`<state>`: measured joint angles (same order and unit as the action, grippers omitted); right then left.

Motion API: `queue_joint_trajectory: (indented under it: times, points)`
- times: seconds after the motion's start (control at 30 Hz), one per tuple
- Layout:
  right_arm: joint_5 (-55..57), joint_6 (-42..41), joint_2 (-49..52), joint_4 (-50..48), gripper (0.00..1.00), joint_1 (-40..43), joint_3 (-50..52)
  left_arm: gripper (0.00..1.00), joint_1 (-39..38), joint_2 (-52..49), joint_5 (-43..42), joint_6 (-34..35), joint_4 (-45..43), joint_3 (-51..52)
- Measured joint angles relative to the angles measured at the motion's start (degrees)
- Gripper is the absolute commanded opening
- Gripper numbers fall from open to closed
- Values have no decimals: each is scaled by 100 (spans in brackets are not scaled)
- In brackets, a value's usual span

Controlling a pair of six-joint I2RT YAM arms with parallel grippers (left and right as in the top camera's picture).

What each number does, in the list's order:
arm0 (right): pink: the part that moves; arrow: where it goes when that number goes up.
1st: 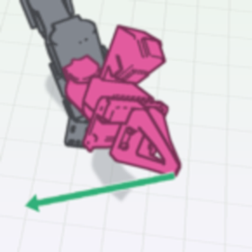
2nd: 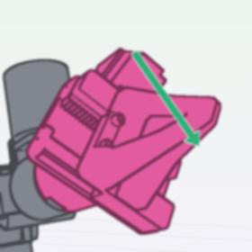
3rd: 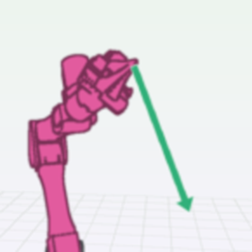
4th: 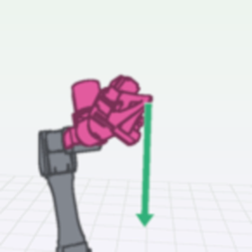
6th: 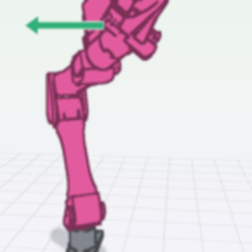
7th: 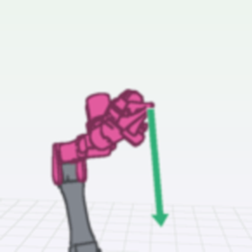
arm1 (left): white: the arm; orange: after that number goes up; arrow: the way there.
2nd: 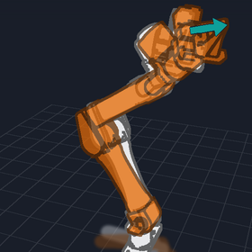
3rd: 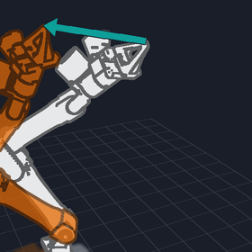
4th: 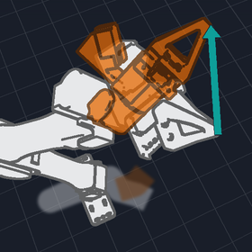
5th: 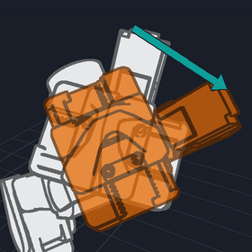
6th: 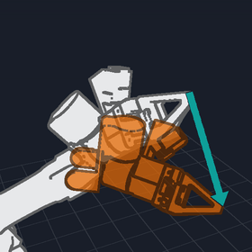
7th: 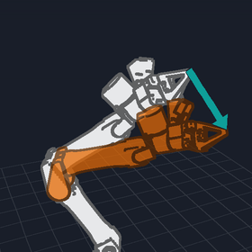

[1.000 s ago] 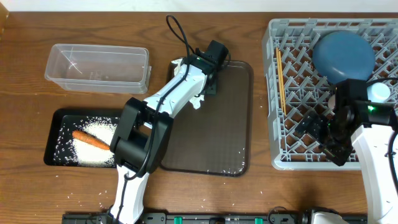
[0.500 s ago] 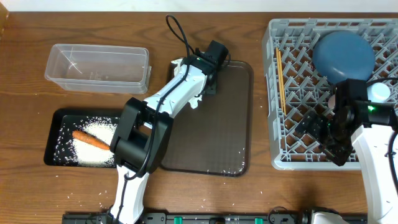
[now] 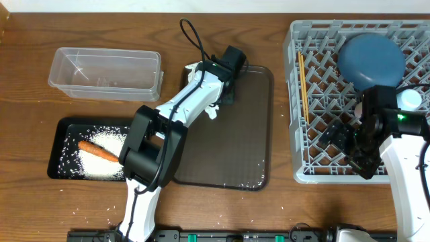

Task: Sort waste into correct bins and load items into the dishwasher rack
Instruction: 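Reach the left gripper to the crumpled paper and wrapper and grasp, then lift the yellow wrapper with the left gripper toward the clear bin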

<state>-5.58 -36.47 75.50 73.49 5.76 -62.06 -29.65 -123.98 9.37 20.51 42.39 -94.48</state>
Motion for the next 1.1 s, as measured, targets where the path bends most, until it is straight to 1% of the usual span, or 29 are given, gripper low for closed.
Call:
queue_joint_trajectory:
  times: [0.13,0.23,0.47,0.53,0.67,0.77,0.87,0.93,0.97,1.0,1.03,1.07,1.1]
  points:
    - [0,0,0,0,99,0,0,6,-11,131,-13,0,181,7]
    - [2,0,0,0,99,0,0,6,-22,533,-17,0,225,17]
    - [0,2,0,0,99,0,0,6,-37,1963,48,0,186,13]
    - [0,2,0,0,99,0,0,6,-26,2122,308,0,131,11]
    - [0,2,0,-2,99,0,0,6,118,2140,1187,0,44,9]
    - [0,0,0,-2,99,0,0,6,442,2120,1687,0,-42,11]
    - [0,0,0,-2,99,0,0,8,929,2120,1937,0,-109,11]
    - [0,2,0,-2,99,0,0,13,1266,2114,1967,-7,-157,11]
    - [0,2,0,-2,99,0,0,17,1462,2111,1947,-7,-190,11]
    - [2,0,0,0,99,0,0,39,1622,2111,1930,-28,-199,11]
    - [0,2,0,-2,99,0,0,63,1814,2109,1895,-39,-201,11]
    - [0,0,0,-2,99,0,0,84,1952,2109,1834,-20,-208,11]
    - [0,0,0,0,99,0,0,85,2114,2107,1735,-22,-227,11]
